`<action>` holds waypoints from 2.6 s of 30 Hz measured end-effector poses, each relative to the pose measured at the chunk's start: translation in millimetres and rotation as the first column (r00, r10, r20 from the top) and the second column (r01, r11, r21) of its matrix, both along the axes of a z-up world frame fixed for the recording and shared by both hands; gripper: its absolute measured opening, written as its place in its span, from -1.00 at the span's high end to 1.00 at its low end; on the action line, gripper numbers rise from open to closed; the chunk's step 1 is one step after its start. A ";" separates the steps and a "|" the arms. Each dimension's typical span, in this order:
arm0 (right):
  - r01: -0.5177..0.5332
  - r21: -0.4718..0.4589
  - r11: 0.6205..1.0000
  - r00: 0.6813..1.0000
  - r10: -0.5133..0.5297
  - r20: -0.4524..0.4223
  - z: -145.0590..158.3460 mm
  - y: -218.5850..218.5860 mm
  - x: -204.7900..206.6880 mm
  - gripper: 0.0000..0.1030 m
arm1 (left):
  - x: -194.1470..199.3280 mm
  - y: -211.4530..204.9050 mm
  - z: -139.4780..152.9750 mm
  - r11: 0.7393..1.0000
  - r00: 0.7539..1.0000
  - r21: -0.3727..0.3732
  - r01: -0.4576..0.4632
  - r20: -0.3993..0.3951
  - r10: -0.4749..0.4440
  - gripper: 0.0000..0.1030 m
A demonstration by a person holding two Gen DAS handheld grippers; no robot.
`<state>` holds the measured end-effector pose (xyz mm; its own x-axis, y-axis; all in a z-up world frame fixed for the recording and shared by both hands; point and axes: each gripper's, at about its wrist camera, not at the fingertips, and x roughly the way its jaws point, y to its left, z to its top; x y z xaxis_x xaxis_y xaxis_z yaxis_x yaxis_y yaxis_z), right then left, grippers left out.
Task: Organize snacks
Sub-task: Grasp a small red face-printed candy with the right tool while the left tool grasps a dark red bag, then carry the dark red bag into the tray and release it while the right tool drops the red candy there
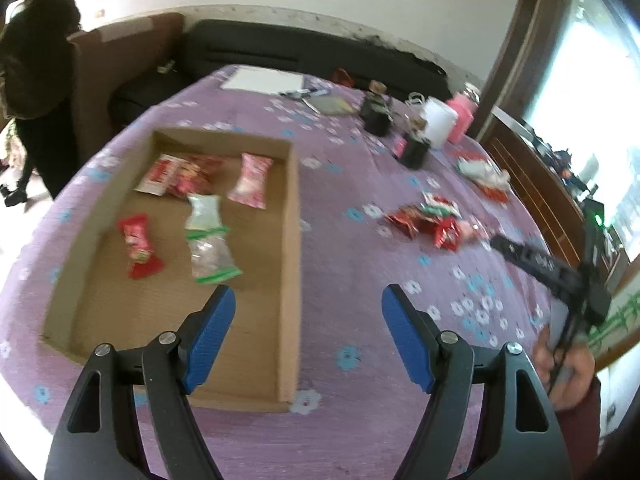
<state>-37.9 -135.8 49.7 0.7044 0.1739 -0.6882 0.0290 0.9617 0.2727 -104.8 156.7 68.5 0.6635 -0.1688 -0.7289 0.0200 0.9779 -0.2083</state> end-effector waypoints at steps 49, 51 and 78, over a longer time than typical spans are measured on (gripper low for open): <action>-0.002 -0.019 1.000 0.994 -0.001 -0.114 -40.5 6.4 41.6 0.56 | 168.5 -168.6 -71.9 0.836 0.871 0.244 0.491 -0.174 -0.460 0.29; -0.002 -0.012 1.000 0.994 0.001 -0.109 -40.2 6.3 41.2 0.56 | 165.3 -164.2 -67.5 0.848 0.879 0.233 0.476 -0.159 -0.449 0.30; -0.190 -0.005 0.982 0.981 0.190 0.034 -17.0 64.0 17.7 0.57 | 15.8 97.0 -8.9 0.993 0.995 0.068 -0.095 -0.025 0.097 0.28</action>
<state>-20.2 -71.8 32.8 0.6814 0.3056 -0.6650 -0.1636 0.9493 0.2686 -89.1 253.7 59.6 0.6532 -0.0560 -0.7551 -0.0792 0.9867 -0.1417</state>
